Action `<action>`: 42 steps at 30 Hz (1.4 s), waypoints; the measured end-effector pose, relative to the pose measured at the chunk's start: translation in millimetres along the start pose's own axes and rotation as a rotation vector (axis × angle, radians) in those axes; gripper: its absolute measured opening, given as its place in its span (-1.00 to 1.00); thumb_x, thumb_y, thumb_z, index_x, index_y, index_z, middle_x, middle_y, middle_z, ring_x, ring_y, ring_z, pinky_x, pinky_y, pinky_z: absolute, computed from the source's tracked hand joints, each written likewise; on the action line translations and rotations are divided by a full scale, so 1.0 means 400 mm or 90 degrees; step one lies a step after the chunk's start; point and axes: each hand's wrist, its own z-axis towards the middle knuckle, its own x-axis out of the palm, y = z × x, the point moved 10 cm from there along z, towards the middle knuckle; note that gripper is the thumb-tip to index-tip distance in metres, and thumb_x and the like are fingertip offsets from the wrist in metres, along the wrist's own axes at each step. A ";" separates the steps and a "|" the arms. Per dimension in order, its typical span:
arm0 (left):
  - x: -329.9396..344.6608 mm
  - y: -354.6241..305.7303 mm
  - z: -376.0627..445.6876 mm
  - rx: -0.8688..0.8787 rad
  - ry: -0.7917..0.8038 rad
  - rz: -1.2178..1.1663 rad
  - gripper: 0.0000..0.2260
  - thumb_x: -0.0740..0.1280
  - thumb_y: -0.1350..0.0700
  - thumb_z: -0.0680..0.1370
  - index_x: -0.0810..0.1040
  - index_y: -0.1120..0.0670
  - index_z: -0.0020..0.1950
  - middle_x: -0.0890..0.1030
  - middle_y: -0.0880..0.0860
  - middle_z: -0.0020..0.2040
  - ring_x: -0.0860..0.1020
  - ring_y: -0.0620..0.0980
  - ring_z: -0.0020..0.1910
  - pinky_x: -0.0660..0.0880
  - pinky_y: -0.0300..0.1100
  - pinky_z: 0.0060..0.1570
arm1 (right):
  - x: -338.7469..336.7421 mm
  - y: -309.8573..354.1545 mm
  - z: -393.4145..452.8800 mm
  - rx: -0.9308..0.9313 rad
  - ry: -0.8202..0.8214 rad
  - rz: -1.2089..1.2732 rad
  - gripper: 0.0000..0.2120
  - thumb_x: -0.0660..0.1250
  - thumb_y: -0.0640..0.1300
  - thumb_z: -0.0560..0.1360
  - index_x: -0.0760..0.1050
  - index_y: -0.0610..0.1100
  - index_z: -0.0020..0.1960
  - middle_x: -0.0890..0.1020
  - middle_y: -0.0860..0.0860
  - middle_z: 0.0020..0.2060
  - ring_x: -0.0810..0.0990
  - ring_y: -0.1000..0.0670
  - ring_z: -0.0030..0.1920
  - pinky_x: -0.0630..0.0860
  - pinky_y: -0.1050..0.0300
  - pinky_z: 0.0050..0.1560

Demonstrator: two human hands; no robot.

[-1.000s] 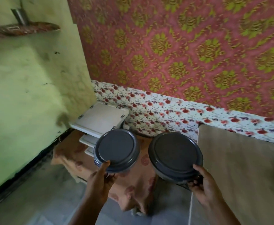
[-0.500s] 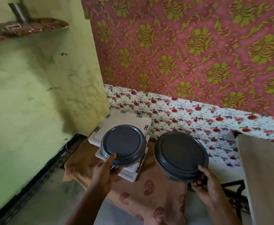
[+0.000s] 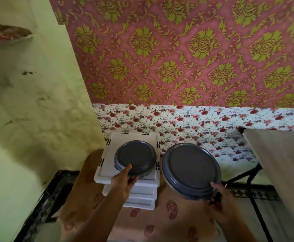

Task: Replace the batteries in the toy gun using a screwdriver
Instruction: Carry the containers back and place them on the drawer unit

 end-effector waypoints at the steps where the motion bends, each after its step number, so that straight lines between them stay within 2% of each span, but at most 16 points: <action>1: 0.001 -0.006 0.019 -0.012 0.007 0.018 -0.91 0.37 0.23 0.50 0.48 0.21 -0.09 0.55 0.20 -0.13 0.55 0.11 -0.15 0.60 -0.15 -0.39 | 0.014 -0.022 -0.022 -0.009 0.000 0.021 -0.79 0.36 -0.21 0.37 0.34 -0.12 -0.32 0.32 0.05 -0.64 0.30 0.09 -0.62 0.28 0.28 -0.58; 4: -0.006 -0.021 0.066 -0.017 0.010 0.060 -0.90 0.39 0.23 0.50 0.48 0.21 -0.14 0.55 0.19 -0.16 0.54 0.10 -0.20 0.59 -0.15 -0.44 | 0.067 -0.063 -0.099 -0.045 0.029 0.092 -0.71 0.57 -0.11 -0.05 0.49 -0.10 -0.45 0.43 0.06 -0.63 0.38 0.11 -0.63 0.34 0.33 -0.59; 6: -0.007 -0.035 0.090 -0.009 0.030 0.103 -0.88 0.39 0.21 0.50 0.49 0.21 -0.18 0.56 0.19 -0.16 0.55 0.09 -0.20 0.61 -0.15 -0.38 | 0.092 -0.094 -0.145 -0.056 0.032 0.126 -0.84 0.49 -0.15 0.16 0.52 -0.13 -0.49 0.47 0.03 -0.65 0.42 0.11 -0.66 0.35 0.36 -0.63; 9: 0.001 -0.050 0.110 -0.008 0.068 0.135 -0.87 0.36 0.20 0.53 0.50 0.23 -0.16 0.56 0.17 -0.17 0.56 0.07 -0.19 0.61 -0.21 -0.42 | 0.076 -0.152 -0.179 -0.042 -0.042 0.136 -0.46 0.13 -0.20 0.54 0.50 -0.15 -0.60 0.38 0.01 -0.71 0.34 0.08 -0.72 0.29 0.36 -0.69; 10: 0.004 -0.053 0.117 -0.019 0.084 0.148 -0.88 0.34 0.21 0.55 0.50 0.25 -0.13 0.56 0.16 -0.17 0.55 0.05 -0.19 0.61 -0.23 -0.42 | 0.069 -0.168 -0.187 -0.045 -0.063 0.143 -0.45 0.12 -0.19 0.55 0.50 -0.17 -0.60 0.37 0.00 -0.70 0.34 0.07 -0.71 0.28 0.34 -0.68; 12: 0.006 -0.052 0.124 -0.041 0.125 0.181 -0.93 0.28 0.25 0.58 0.49 0.25 -0.05 0.54 0.15 -0.17 0.53 0.03 -0.20 0.59 -0.25 -0.41 | 0.060 -0.208 -0.209 -0.037 -0.092 0.148 -0.79 0.31 -0.17 0.42 0.52 -0.25 -0.35 0.43 -0.07 -0.59 0.41 0.01 -0.58 0.33 0.31 -0.63; 14: -0.003 -0.059 0.119 -0.052 0.147 0.228 -0.90 0.25 0.28 0.59 0.48 0.21 -0.13 0.51 0.14 -0.21 0.50 0.02 -0.25 0.57 -0.20 -0.40 | 0.044 -0.246 -0.229 -0.043 -0.138 0.160 -0.58 0.54 -0.10 0.06 0.46 -0.22 -0.20 0.44 -0.07 -0.49 0.38 -0.01 -0.45 0.35 0.29 -0.56; 15: -0.012 -0.065 0.118 -0.045 0.152 0.261 -0.85 0.24 0.29 0.59 0.46 0.19 -0.19 0.49 0.14 -0.24 0.49 0.02 -0.28 0.54 -0.17 -0.36 | 0.048 -0.259 -0.243 -0.039 -0.144 0.170 -0.59 0.54 -0.12 0.04 0.43 -0.20 -0.22 0.42 -0.05 -0.49 0.36 0.02 -0.46 0.34 0.31 -0.56; 17: -0.044 -0.072 0.110 -0.018 0.163 0.327 -0.83 0.23 0.28 0.59 0.45 0.16 -0.21 0.49 0.13 -0.26 0.49 0.02 -0.29 0.50 -0.15 -0.27 | 0.052 -0.292 -0.263 -0.033 -0.148 0.175 -0.88 0.35 -0.20 0.35 0.40 -0.16 -0.26 0.41 -0.04 -0.48 0.34 0.06 -0.46 0.32 0.36 -0.58; 19: -0.065 -0.060 0.080 0.000 0.211 0.394 -0.86 0.25 0.23 0.59 0.48 0.13 -0.17 0.53 0.11 -0.25 0.52 0.02 -0.26 0.53 -0.12 -0.19 | 0.047 -0.334 -0.278 -0.014 -0.161 0.174 -0.87 0.20 -0.24 0.50 0.44 -0.18 -0.21 0.49 -0.06 -0.48 0.39 0.05 -0.44 0.36 0.36 -0.58; 23: -0.129 0.025 0.027 -0.025 0.333 0.614 -0.82 0.27 0.00 0.58 0.52 0.07 -0.14 0.61 0.07 -0.15 0.60 0.07 -0.10 0.56 0.05 0.02 | 0.042 -0.411 -0.287 0.023 -0.186 0.157 -0.91 0.19 -0.25 0.50 0.44 -0.18 -0.15 0.53 -0.04 -0.56 0.41 0.03 -0.44 0.35 0.32 -0.56; 27: -0.219 0.086 0.014 -0.045 0.347 0.670 -0.80 0.27 -0.10 0.56 0.53 0.00 0.04 0.61 0.00 0.01 0.58 -0.01 0.03 0.57 -0.14 -0.07 | 0.036 -0.486 -0.263 0.067 -0.205 0.113 -0.87 0.18 -0.24 0.50 0.36 -0.16 -0.23 0.33 -0.08 -0.36 0.28 -0.01 -0.39 0.27 0.23 -0.55; 31: -0.284 0.110 0.017 -0.003 0.318 0.643 -0.94 0.28 -0.05 0.57 0.51 -0.13 -0.08 0.61 -0.02 -0.02 0.59 -0.05 -0.03 0.55 -0.24 -0.22 | 0.022 -0.541 -0.236 0.082 -0.208 0.168 -0.79 0.16 -0.30 0.44 0.25 -0.13 -0.34 0.25 -0.03 -0.41 0.19 0.01 -0.43 0.21 0.26 -0.58; 35: -0.319 0.123 0.016 0.026 0.306 0.575 -0.90 0.31 0.04 0.55 0.53 0.00 0.04 0.61 0.04 -0.02 0.59 -0.08 -0.10 0.53 -0.34 -0.31 | -0.022 -0.582 -0.246 0.092 -0.227 0.154 -0.66 0.14 -0.31 0.43 0.24 -0.10 -0.49 0.24 -0.01 -0.52 0.20 0.02 -0.48 0.17 0.25 -0.53; 38: -0.329 0.137 0.016 0.025 0.322 0.579 -0.88 0.36 0.03 0.52 0.54 -0.01 0.03 0.62 0.03 -0.01 0.61 -0.07 -0.10 0.56 -0.26 -0.22 | -0.045 -0.617 -0.250 0.119 -0.208 0.126 -0.62 0.15 -0.30 0.43 0.26 -0.09 -0.54 0.24 0.01 -0.56 0.23 0.05 -0.56 0.17 0.27 -0.54; 42: -0.341 0.135 0.057 0.086 0.319 0.639 -0.81 0.42 -0.12 0.38 0.57 -0.12 -0.06 0.67 -0.10 -0.05 0.63 -0.07 -0.05 0.58 -0.10 -0.03 | -0.042 -0.632 -0.199 0.133 -0.182 0.049 -0.71 0.13 -0.31 0.46 0.24 -0.11 -0.41 0.27 0.04 -0.60 0.23 0.08 -0.61 0.15 0.24 -0.52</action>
